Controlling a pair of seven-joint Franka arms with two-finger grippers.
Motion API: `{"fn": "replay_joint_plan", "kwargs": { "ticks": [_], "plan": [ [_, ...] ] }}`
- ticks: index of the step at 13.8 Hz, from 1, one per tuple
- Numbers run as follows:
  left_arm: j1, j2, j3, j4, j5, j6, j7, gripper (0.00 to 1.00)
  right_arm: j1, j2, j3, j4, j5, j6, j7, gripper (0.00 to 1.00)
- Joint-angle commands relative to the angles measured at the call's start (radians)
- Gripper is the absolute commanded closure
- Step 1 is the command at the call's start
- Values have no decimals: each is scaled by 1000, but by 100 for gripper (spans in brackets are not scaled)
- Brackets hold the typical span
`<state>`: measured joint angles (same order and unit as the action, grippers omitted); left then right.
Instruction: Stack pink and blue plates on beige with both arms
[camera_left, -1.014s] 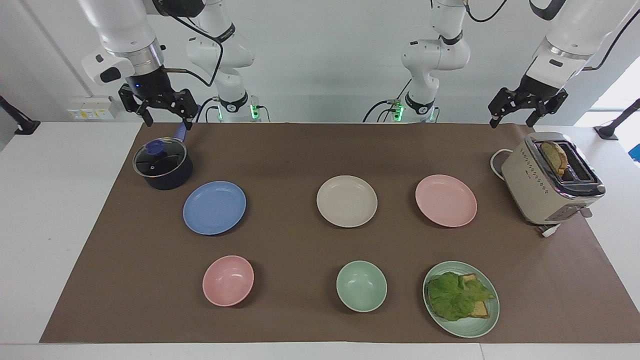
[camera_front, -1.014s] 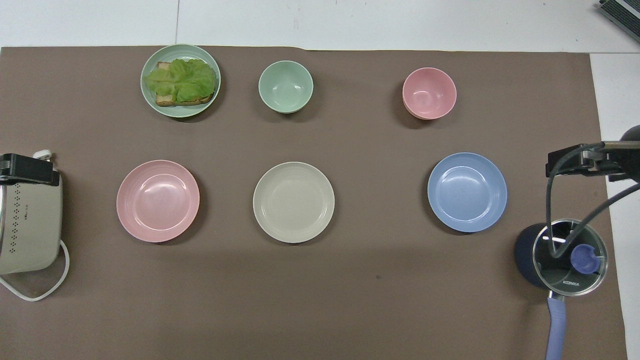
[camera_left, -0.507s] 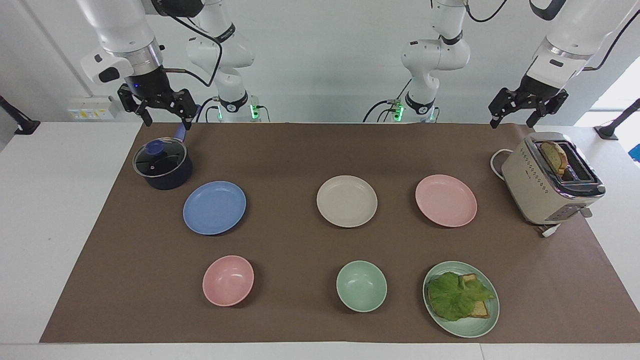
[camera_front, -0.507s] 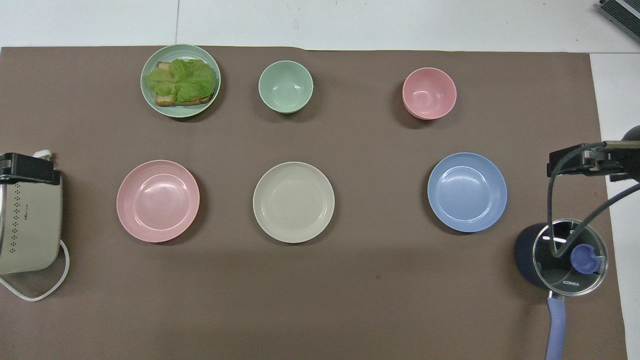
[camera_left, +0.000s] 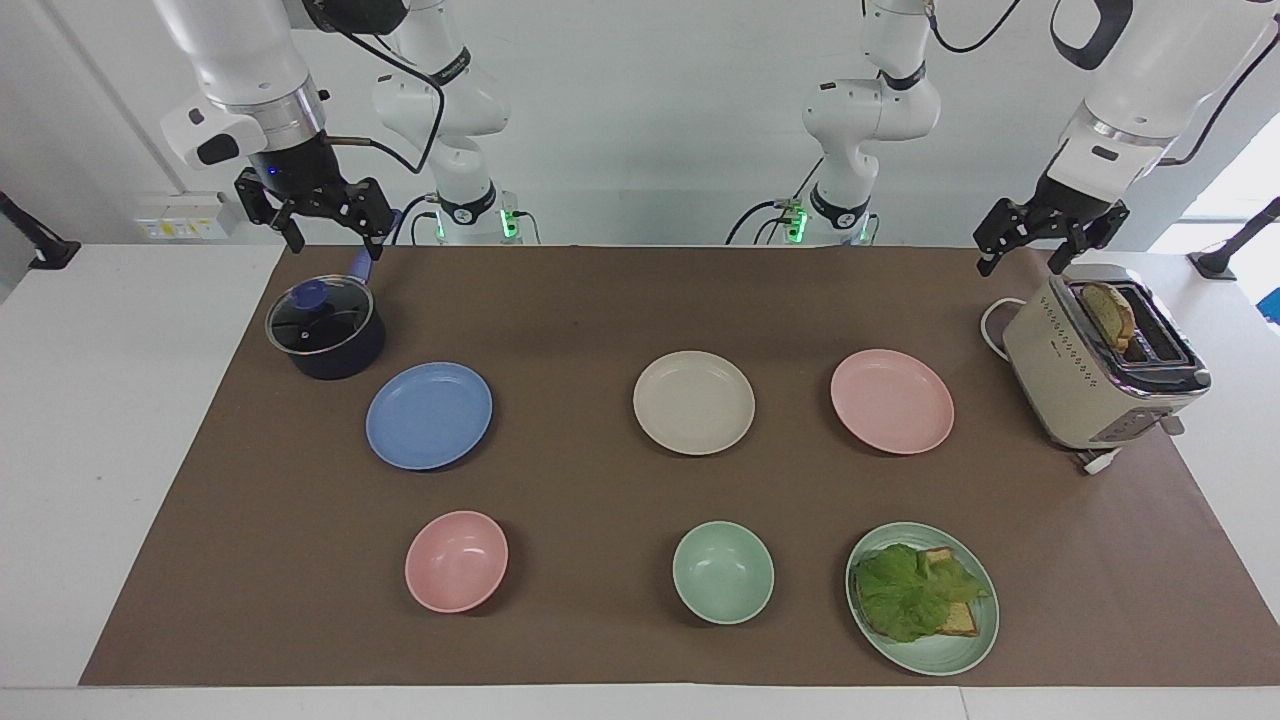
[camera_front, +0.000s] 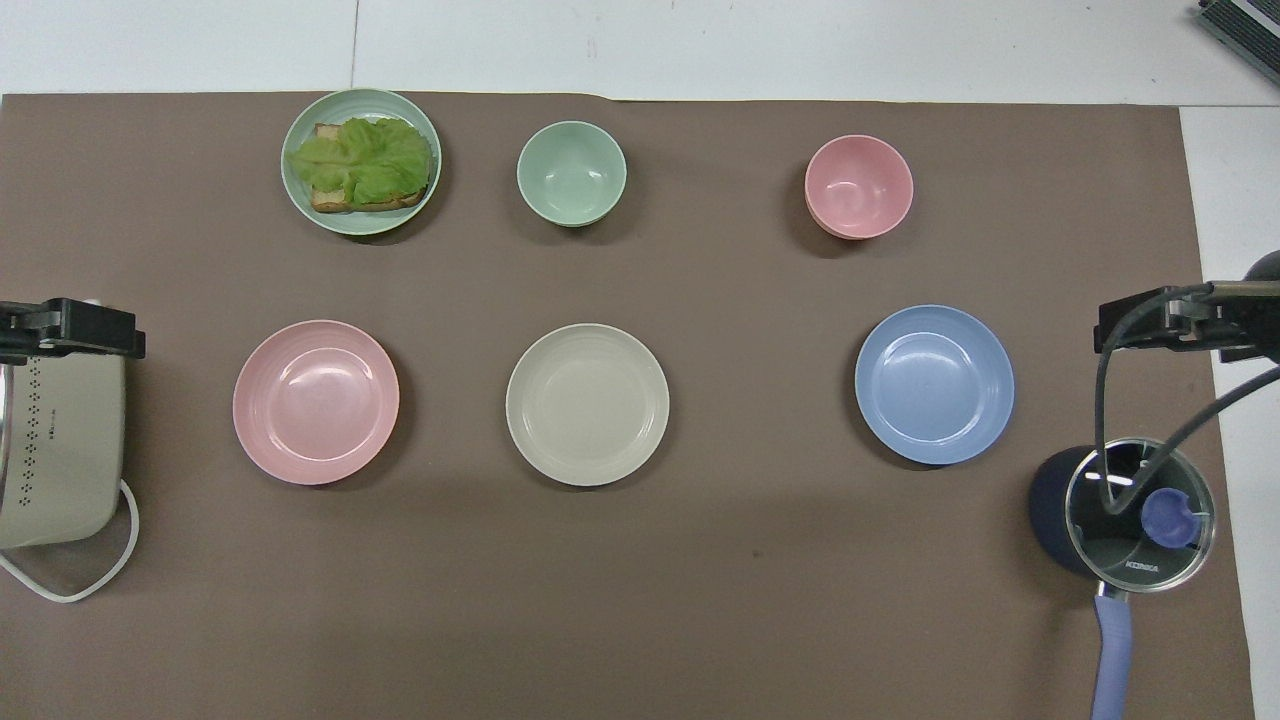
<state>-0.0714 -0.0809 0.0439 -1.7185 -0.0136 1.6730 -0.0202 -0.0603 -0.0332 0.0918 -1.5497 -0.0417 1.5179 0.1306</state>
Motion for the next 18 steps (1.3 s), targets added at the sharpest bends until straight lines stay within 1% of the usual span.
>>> {"fn": "replay_joint_plan", "kwargs": {
  "ticks": [1,3,5,7,9,13,14,16,18],
  "plan": [
    [11,4,4,-104,-5,120,20,0,-13,6,5,11,28,7,18,0],
    [39,33,2,-139,-5,175,26,0,-13,6,5,10,28,7,18,0],
    [60,79,2,-185,-5,258,57,0,-13,6,5,11,28,7,18,0],
    [77,101,4,-272,-5,364,97,0,-13,6,5,10,28,7,18,0],
    [81,141,2,-341,-5,456,120,0,-15,6,5,10,28,7,18,0],
    [68,158,2,-489,-3,618,124,0,-13,6,5,10,28,8,20,0],
    [70,170,4,-510,-3,649,137,0,-13,6,5,10,28,22,20,0],
    [77,182,2,-515,-3,660,177,0,-13,6,5,5,28,44,15,0],
    [71,207,4,-521,-3,678,175,0,-13,6,5,5,28,44,12,0]
  ]
}}
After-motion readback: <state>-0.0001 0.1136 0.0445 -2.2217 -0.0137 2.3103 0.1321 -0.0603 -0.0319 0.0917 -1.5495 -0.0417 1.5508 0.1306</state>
